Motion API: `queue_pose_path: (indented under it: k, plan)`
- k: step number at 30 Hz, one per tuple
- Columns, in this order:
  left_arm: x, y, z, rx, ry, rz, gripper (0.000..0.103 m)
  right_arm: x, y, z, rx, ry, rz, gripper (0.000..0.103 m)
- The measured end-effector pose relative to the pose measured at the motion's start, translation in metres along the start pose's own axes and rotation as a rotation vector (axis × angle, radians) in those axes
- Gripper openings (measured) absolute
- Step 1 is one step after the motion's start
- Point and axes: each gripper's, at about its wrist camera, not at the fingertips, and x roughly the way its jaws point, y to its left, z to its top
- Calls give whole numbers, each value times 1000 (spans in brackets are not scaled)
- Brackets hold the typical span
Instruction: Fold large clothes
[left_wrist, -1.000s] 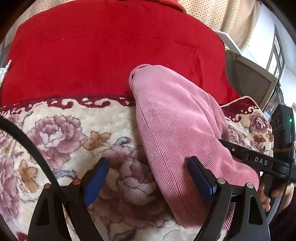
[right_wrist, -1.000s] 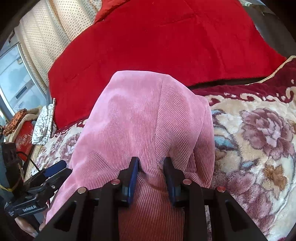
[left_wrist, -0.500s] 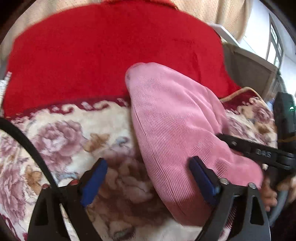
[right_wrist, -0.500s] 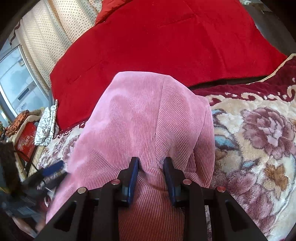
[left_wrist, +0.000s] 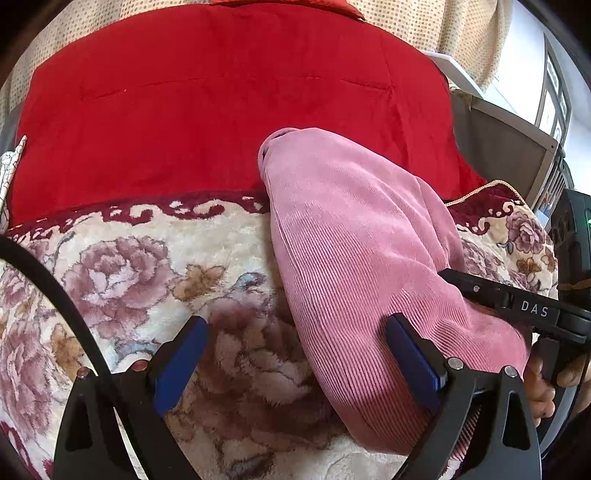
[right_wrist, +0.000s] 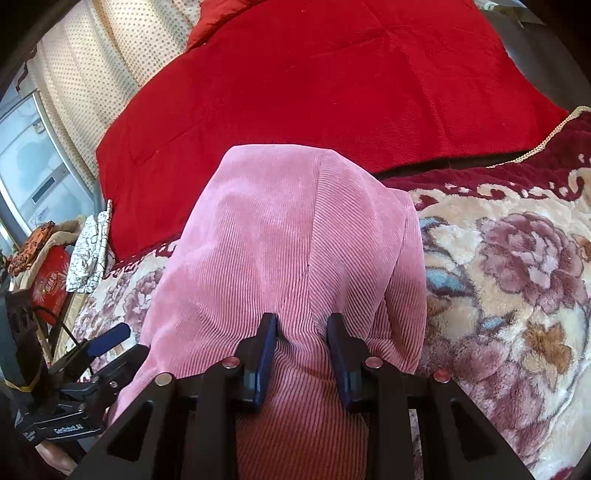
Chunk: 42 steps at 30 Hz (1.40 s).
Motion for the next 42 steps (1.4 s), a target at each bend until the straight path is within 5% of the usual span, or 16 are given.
queue_pose_path:
  k: [21,23,25,29,42]
  plan:
    - [-8,-6,3,56,-8,26,97,-30,-1,5,15,-14,48,34]
    - [-8,-5,3,53,-6,22,97,-31,2,3,-7,-8,56,39]
    - [-7,-6,3,58,-6,26,97,-22,5,-2,-43,26,13,56]
    - [-6,-5,5,53,-14,20,97,-12,-10,-4,19,51,56,57]
    - [-27,-7,12,83,-107,93,97,-42,-16,3,4,-105,82,58]
